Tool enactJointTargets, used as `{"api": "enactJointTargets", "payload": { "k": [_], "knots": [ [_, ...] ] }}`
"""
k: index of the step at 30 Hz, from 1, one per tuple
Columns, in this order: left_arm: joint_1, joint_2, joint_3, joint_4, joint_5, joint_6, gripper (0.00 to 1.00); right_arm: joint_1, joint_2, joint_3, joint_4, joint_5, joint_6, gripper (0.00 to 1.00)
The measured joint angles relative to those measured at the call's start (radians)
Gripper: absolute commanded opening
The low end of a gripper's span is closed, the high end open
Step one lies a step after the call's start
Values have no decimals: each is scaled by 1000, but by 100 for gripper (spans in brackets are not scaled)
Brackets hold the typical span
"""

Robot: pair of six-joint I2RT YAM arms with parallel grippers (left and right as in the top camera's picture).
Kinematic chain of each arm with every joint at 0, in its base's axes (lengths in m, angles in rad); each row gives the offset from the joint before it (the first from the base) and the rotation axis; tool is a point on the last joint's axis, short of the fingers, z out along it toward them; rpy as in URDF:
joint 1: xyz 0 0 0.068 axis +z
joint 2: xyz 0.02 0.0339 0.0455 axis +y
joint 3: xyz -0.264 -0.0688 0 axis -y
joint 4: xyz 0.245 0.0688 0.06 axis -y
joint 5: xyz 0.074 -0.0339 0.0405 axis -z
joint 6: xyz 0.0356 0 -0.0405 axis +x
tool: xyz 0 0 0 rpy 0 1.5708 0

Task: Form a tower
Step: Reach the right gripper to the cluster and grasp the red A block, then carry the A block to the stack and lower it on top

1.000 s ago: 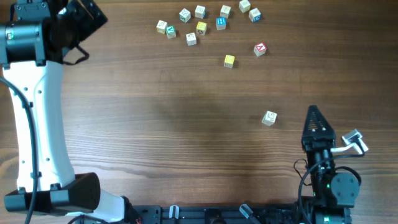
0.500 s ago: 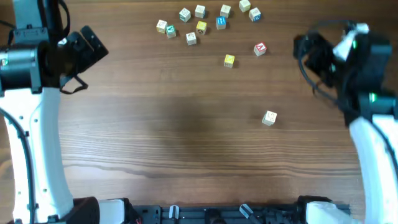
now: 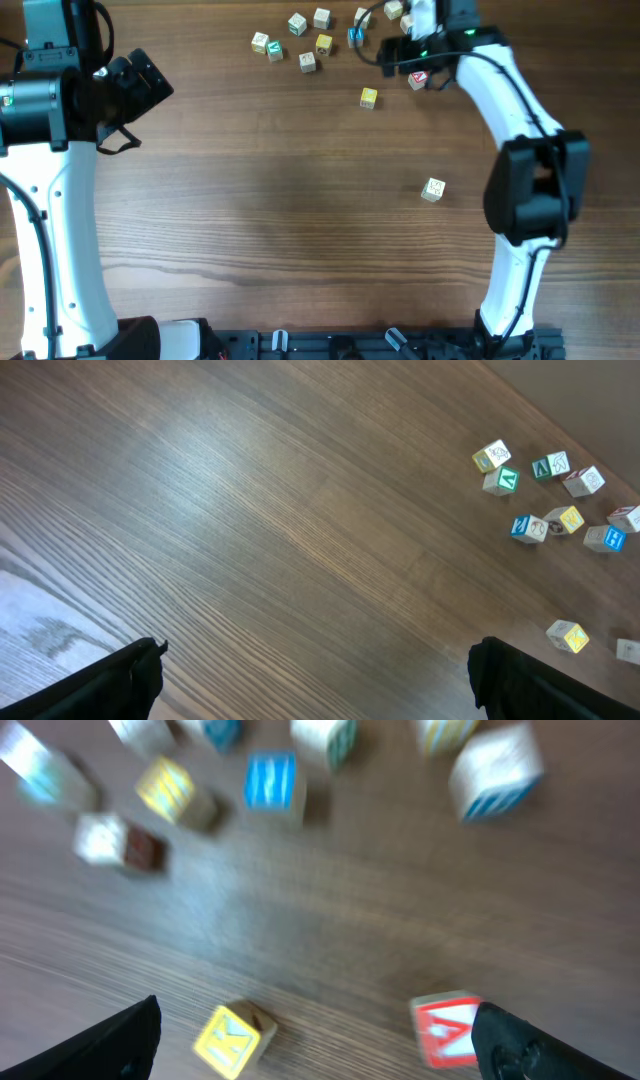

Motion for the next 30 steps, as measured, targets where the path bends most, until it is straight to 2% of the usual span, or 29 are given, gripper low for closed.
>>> {"api": "enactJointTargets", "payload": {
  "k": [5, 9, 12, 20, 23, 27, 30],
  "knots": [
    [0, 0, 0, 0, 0, 0, 100, 9, 79, 0, 79, 183, -50, 100],
    [0, 0, 0, 0, 0, 0, 100, -32, 80, 0, 88, 211, -110, 84],
    [0, 0, 0, 0, 0, 0, 100, -40, 96, 0, 52, 194, -131, 82],
    [0, 0, 0, 0, 0, 0, 100, -39, 146, 0, -23, 166, -171, 43],
    [0, 0, 0, 0, 0, 0, 100, -39, 146, 0, 0, 166, -137, 29],
    [0, 0, 0, 0, 0, 0, 100, -39, 145, 0, 19, 166, 2, 29],
    [0, 0, 0, 0, 0, 0, 100, -39, 66, -1, -79, 164, 129, 27]
  ]
}}
